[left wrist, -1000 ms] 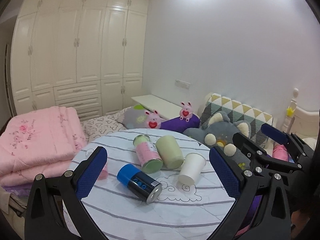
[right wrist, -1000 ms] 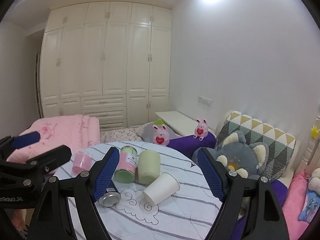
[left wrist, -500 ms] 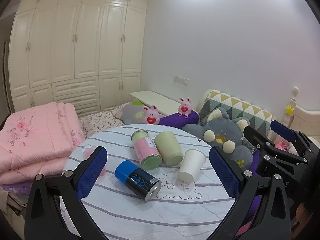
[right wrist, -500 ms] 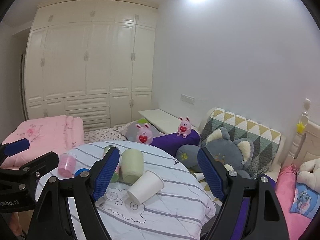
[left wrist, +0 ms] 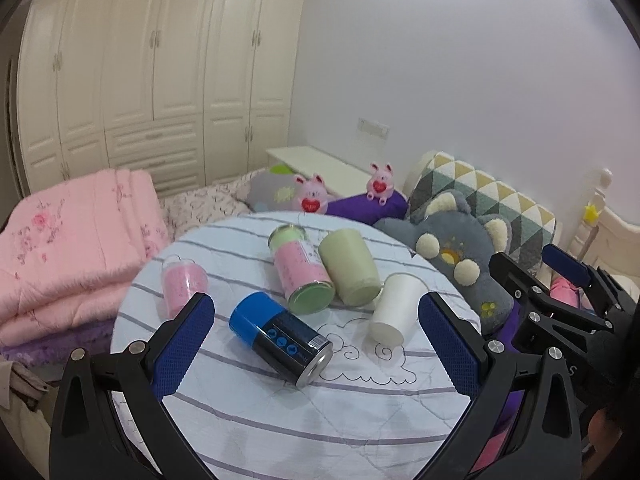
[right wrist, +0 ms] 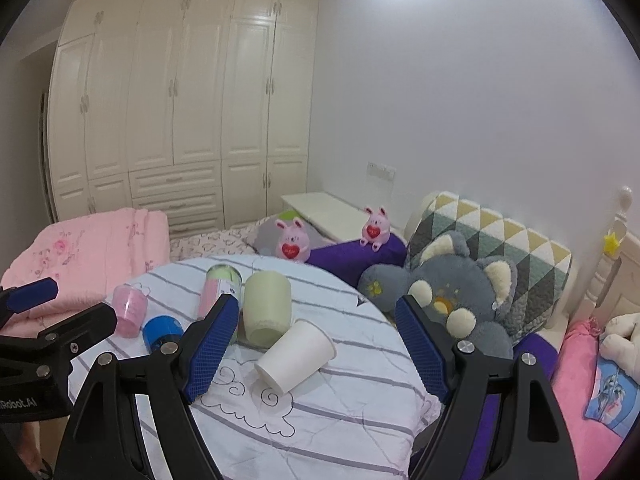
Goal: Flip cup upright
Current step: 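Close the right gripper around the pale green cup's body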
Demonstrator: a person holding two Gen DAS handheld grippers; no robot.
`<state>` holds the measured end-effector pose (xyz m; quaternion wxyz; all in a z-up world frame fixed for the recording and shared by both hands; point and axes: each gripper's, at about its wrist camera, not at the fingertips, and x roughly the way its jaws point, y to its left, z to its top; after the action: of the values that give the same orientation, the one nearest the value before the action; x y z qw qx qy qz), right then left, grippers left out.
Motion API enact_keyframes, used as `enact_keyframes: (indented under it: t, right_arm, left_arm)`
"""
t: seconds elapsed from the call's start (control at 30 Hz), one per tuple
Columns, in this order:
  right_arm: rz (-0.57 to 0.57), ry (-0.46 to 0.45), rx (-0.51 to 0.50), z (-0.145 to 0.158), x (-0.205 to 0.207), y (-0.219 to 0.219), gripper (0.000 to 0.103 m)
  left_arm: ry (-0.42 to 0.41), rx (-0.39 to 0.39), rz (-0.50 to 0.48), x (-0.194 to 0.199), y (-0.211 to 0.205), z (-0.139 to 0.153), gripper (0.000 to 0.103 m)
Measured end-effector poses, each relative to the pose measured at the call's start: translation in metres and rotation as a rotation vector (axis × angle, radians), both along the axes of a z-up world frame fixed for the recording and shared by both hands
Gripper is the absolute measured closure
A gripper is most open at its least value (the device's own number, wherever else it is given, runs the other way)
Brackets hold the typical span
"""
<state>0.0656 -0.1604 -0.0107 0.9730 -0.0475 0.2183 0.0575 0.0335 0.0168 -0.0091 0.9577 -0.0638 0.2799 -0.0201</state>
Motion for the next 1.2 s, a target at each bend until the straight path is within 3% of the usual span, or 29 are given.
enact_keyframes:
  t: [0.37,0.8,1.2]
  right_arm:
    - [0.014,0.119,0.006,-0.022,0.065,0.008,0.021]
    - [0.109,0.352,0.038,-0.060,0.162,0.044,0.021]
    - [0.135,0.583,0.047,-0.103,0.225,0.064,0.021]
  left_arm:
    - [0.101,0.013,0.006,0.067,0.005,-0.015,0.000]
    - [0.251,-0.014,0.050,0.161,0.037,-0.047,0.000]
    - [0.363,-0.046,0.096,0.211,0.065,-0.088,0.000]
